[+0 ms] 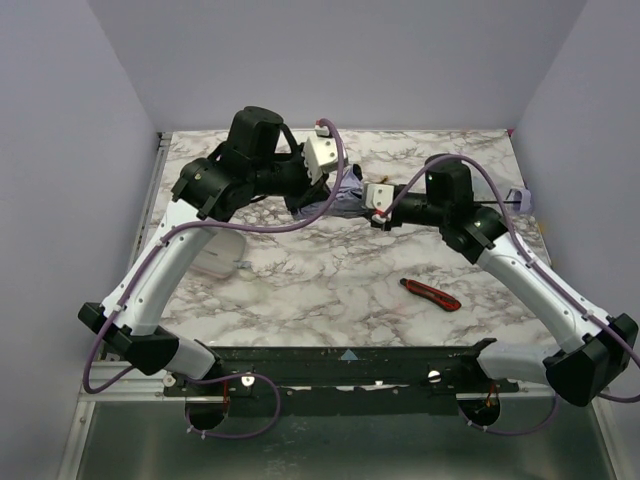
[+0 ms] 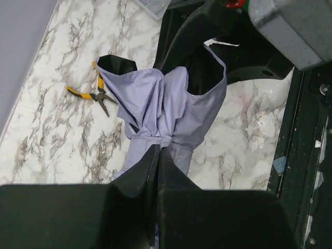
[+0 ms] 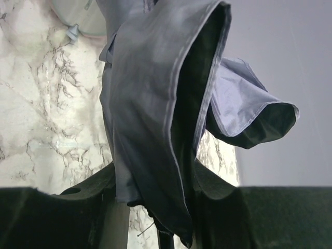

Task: Open the umbrella

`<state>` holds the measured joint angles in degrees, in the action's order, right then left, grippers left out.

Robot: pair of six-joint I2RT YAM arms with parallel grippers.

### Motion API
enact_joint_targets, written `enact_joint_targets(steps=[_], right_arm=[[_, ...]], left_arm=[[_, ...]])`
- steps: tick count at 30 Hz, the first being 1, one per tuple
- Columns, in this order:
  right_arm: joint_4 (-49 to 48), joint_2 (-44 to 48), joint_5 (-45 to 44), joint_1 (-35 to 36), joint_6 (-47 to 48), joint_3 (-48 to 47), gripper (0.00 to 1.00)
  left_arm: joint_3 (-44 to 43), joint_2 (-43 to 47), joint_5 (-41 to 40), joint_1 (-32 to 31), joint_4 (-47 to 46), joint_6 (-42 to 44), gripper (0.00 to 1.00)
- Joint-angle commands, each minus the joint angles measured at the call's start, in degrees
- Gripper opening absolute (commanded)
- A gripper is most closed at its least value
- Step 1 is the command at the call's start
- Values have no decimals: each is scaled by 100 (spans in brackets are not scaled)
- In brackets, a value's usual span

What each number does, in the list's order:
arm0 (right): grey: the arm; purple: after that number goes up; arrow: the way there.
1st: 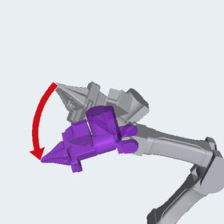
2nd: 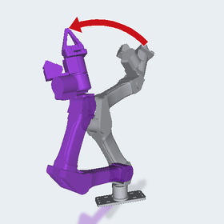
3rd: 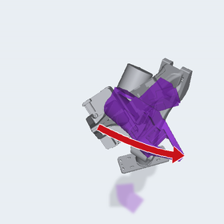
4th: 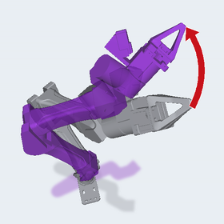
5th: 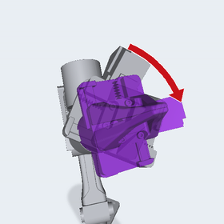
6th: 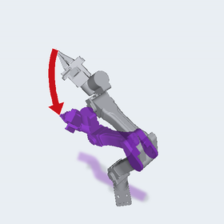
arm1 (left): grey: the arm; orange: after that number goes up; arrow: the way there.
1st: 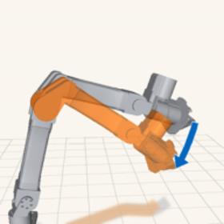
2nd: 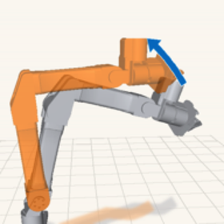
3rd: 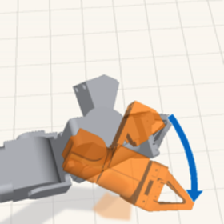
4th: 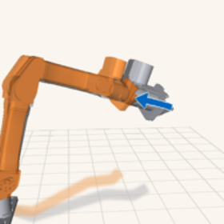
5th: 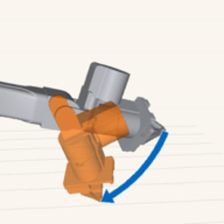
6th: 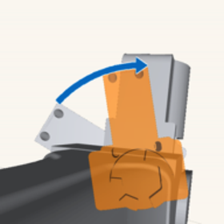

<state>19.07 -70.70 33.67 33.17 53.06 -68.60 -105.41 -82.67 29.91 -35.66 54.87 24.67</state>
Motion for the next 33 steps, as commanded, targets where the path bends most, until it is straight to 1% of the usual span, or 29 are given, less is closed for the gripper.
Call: enact_joint_targets(steps=[1, 4, 8, 13, 16, 22, 25, 29, 31, 33], right_arm=[[-1002, 427, 835, 59, 127, -32, 0], [-934, 485, 1083, 58, 387, 21, 0], [-870, 584, 1297, 56, 635, 137, 0], [-760, 654, 1534, 58, 842, 224, 0], [-759, 681, 1609, 58, 855, 239, 0], [-1154, 672, 1336, 63, 618, 330, 0], [-1423, 600, 941, 60, 164, 317, 0], [-1724, 365, -223, 58, -527, 221, 0], [-1852, 255, -696, 32, -731, 229, 0], [-2192, 271, -906, 8, -998, 346, 0]], left_arm=[[207, -25, -680, -14, -322, -484, 0], [274, -42, -1207, 49, -615, -791, 0], [238, -94, -1693, 135, -860, -1034, 0], [208, -119, -1519, 276, -961, -1349, 0], [230, -152, -1453, 322, -929, -1386, 0], [359, -145, -1322, 457, -843, -1419, 0], [490, -77, -1078, 618, -815, -1509, 0], [956, 177, -304, 1026, -899, -1800, 0], [1306, 335, 560, 1283, -1042, -2033, 0], [1701, 504, 1420, 1425, -1313, -2386, 0]])
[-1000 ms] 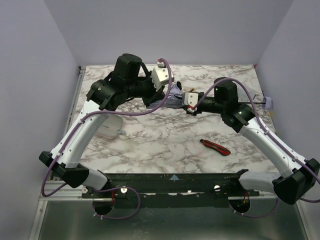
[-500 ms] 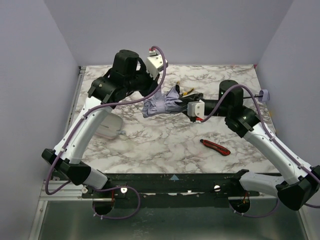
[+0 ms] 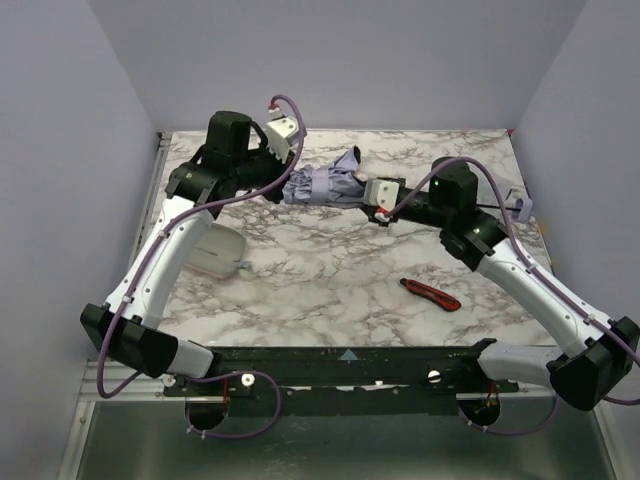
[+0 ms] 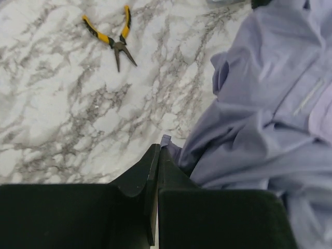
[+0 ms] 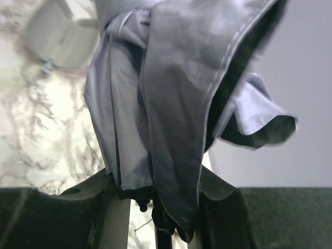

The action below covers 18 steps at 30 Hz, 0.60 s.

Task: Open the umbrella

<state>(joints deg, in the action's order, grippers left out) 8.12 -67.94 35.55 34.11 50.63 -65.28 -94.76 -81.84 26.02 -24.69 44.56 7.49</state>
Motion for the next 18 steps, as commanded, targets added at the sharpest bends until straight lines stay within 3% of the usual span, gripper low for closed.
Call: enact_joint_targets(steps=[1, 7, 13, 18], right_arm=[[-1240, 3, -1183, -84, -893, 67, 0], [-1375, -234, -1705, -90, -1575, -114, 0], [-672, -363, -1709, -90, -1402, -145, 0], [-269, -410, -1499, -93, -1289, -112, 0]], left_arm=[[812, 474, 2216, 341, -396, -716, 0], [1705, 731, 3667, 333, -1285, -1931, 0], [2557, 1383, 3799, 341, -2585, -2931, 0], [2748, 1835, 3504, 368, -3172, -3173, 0]])
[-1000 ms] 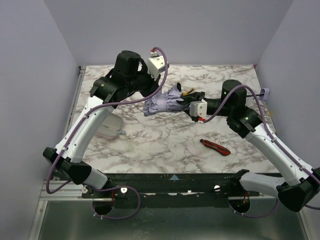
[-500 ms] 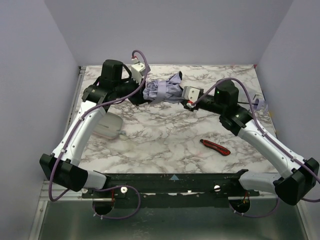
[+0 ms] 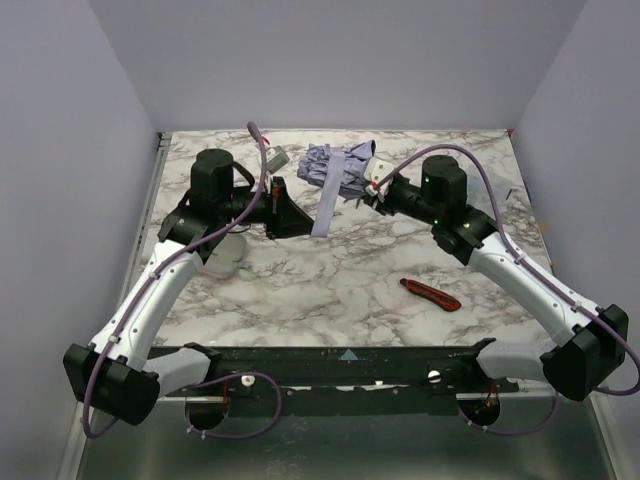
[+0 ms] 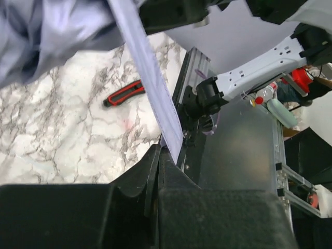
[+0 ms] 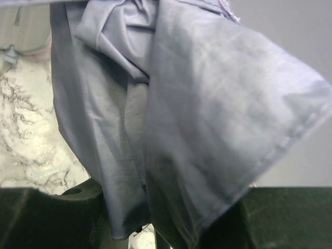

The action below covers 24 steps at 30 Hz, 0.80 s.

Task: Open the umbrella

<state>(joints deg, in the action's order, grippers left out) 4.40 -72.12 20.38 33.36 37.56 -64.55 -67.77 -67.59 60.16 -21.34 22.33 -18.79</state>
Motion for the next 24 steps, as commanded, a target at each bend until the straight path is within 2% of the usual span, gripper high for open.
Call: enact_joint_targets(steps=[1, 4, 10, 11, 13, 15, 17, 19, 21, 24], right_arm=[[259, -6, 136, -14, 59, -214, 0], [890, -53, 672, -16, 231, -345, 0], [1746, -216, 1681, -14, 414, -716, 0], [1794, -246, 1788, -17, 348, -821, 0], [1783, -315, 1891, -14, 54, -992, 0], [1725, -385, 1926, -14, -306, -1154, 0], [1535, -461, 1908, -51, -807, -1262, 0], [1350, -578, 1923, -136, -1335, -1392, 0], [1278, -768, 2014, -282, -1877, -1650, 0], [1250, -1134, 2401, -560, -2746, -2099, 0]], left_arm=[[-12, 468, -93, 58, -1048, -534, 0], [-563, 427, -1025, 151, -846, -263, 0], [-1857, -213, -2929, 256, -80, 592, 0], [-2018, -348, -3326, 260, 91, 717, 12], [-2204, -540, -3713, 310, 366, 937, 58], [-2254, -613, -3552, 522, 446, 958, 78], [-2183, -572, -3053, 939, 240, 781, 89], [-2004, -473, -2199, 1436, -246, 382, 98], [-1865, -389, -1428, 1828, -632, 189, 99], [-1788, -197, -1183, 1938, -488, 1107, 99]])
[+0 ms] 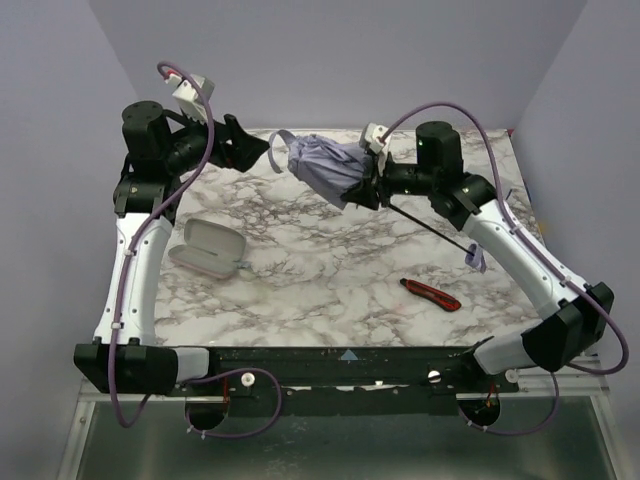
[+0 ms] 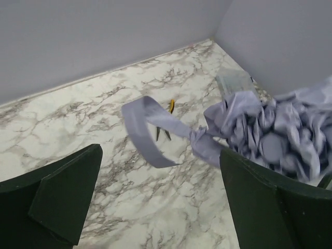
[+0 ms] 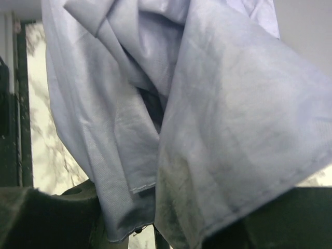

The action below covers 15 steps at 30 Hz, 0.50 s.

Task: Open the umbrella

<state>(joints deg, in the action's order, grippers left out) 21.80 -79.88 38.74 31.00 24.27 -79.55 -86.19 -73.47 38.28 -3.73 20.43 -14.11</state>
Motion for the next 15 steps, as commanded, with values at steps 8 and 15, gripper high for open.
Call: enact_joint_targets(steps=[8, 15], right_arm=[[312, -1085, 1385, -516, -2022, -1285, 0], [1647, -1614, 1963, -509, -1595, -1811, 0]], left_arm=[[402, 1118, 374, -979, 890, 5404, 99], [523, 1049, -1437, -2638, 1676, 8909, 99]])
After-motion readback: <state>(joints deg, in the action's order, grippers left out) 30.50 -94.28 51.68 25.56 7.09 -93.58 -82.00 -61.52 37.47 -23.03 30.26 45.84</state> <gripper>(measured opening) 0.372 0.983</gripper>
